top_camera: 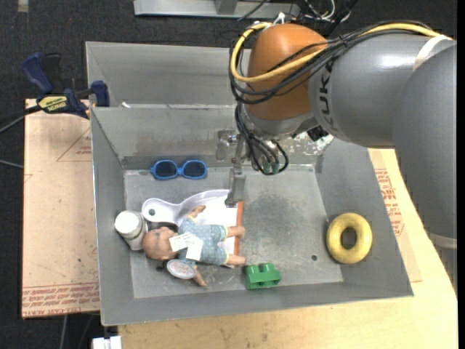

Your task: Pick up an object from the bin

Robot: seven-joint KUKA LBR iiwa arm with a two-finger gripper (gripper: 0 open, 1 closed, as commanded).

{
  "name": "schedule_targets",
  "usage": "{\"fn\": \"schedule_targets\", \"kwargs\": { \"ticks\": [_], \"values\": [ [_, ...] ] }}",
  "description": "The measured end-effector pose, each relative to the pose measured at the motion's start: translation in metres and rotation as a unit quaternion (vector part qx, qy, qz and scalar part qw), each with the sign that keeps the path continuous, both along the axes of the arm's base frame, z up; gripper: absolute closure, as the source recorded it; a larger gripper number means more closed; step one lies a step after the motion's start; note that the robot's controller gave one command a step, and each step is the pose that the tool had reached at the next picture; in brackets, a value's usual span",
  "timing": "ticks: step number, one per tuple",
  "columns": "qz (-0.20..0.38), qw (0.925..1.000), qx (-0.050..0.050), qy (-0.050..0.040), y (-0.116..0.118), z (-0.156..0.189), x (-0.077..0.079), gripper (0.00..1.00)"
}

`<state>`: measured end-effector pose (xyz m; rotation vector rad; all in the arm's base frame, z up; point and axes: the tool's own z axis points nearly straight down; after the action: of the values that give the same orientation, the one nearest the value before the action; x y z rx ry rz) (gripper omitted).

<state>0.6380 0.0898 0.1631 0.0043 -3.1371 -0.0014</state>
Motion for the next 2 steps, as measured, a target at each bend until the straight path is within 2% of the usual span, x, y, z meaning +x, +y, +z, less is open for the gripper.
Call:
{"fn": "schedule_targets", "kwargs": {
  "ticks": [1,2],
  "values": [
    [-0.001,1.0,0.0,-0.003,0.0,0.005,0.001,0.0],
    [0.026,0.9997,0.0,-0.006,0.003,-0.029,-0.01,0.0]
  ]
}}
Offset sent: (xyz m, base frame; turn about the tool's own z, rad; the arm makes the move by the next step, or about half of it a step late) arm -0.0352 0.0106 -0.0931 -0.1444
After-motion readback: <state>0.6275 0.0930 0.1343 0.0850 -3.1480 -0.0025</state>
